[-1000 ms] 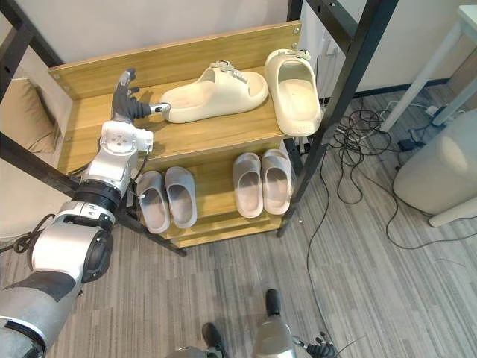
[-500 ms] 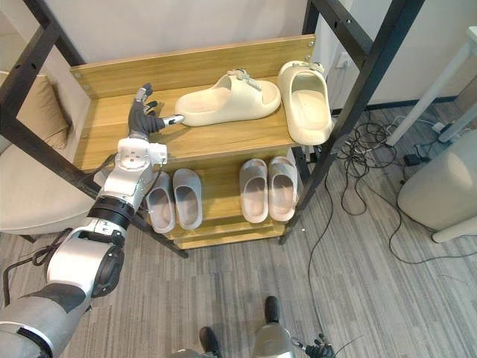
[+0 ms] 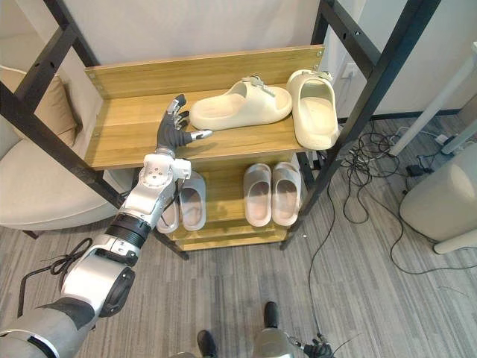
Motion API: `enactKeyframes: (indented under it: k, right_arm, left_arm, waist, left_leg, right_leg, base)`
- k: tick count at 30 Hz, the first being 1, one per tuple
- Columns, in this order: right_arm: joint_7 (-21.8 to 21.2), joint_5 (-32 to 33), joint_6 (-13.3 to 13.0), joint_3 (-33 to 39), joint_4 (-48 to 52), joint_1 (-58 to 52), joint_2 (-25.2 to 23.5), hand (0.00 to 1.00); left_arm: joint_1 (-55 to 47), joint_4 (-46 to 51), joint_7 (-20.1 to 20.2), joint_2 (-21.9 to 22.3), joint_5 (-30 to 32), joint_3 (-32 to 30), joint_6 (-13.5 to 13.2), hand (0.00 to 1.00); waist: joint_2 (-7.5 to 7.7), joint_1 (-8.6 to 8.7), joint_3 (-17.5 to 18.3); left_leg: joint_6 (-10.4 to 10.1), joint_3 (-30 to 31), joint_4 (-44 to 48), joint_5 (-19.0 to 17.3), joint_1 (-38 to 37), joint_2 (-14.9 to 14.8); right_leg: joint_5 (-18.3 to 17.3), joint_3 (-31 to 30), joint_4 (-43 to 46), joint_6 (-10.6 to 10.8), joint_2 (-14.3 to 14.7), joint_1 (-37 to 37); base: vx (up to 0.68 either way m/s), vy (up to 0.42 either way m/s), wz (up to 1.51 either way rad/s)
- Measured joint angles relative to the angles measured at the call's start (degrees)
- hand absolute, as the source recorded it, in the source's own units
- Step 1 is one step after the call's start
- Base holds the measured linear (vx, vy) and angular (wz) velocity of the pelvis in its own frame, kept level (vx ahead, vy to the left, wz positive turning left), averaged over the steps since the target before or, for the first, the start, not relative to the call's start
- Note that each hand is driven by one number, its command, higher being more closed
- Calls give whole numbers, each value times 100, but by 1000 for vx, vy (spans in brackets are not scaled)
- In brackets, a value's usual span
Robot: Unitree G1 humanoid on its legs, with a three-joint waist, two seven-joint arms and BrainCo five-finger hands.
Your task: Organize the slippers on the shoe rack
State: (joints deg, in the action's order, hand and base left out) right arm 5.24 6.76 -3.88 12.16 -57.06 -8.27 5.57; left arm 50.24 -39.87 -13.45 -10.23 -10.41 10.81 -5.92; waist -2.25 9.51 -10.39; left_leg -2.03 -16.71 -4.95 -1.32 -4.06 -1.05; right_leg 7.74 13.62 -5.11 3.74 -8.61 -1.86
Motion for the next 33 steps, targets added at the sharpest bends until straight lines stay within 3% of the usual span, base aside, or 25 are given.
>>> enactKeyframes:
  k: [14, 22, 28, 33]
  right_arm:
    - [0, -11, 57, -18, 2, 97, -16, 0]
    - [7, -11, 66, -135, 1, 99, 12, 0]
    - [8, -56, 113, -163, -9, 92, 35, 0]
    - [2, -218, 127, -351, -10, 97, 74, 0]
  left_arm:
    - [-553, 653, 13, -11, -113, 100, -18, 0]
    - [-1360, 1660, 39, 27, -506, 282, -55, 0]
    - [-1922, 2482, 254, 38, -903, 676, -93, 0]
    - [-2253, 2794, 462, 35, -1071, 860, -97, 0]
  waist:
    - [3, -28, 2]
    - [31, -74, 20]
    - [40, -288, 51]
    - [94, -338, 178]
  left_leg:
    - [0, -6, 10, -1, -53, -31]
    - [-3, 14, 12, -3, -109, -39]
    - [-3, 31, 18, -2, -104, -39]
    - [-3, 131, 21, -3, -105, -33]
  right_leg:
    - [2, 5, -19, 3, -5, 57]
    - [-10, 40, -39, 21, -9, 130]
    - [-20, 85, -29, 37, -19, 148]
    - [-42, 149, -40, 67, -30, 194]
  base:
    - [-2, -2, 0]
    - [0, 0, 0]
    - [-5, -12, 3]
    - [-9, -15, 8]
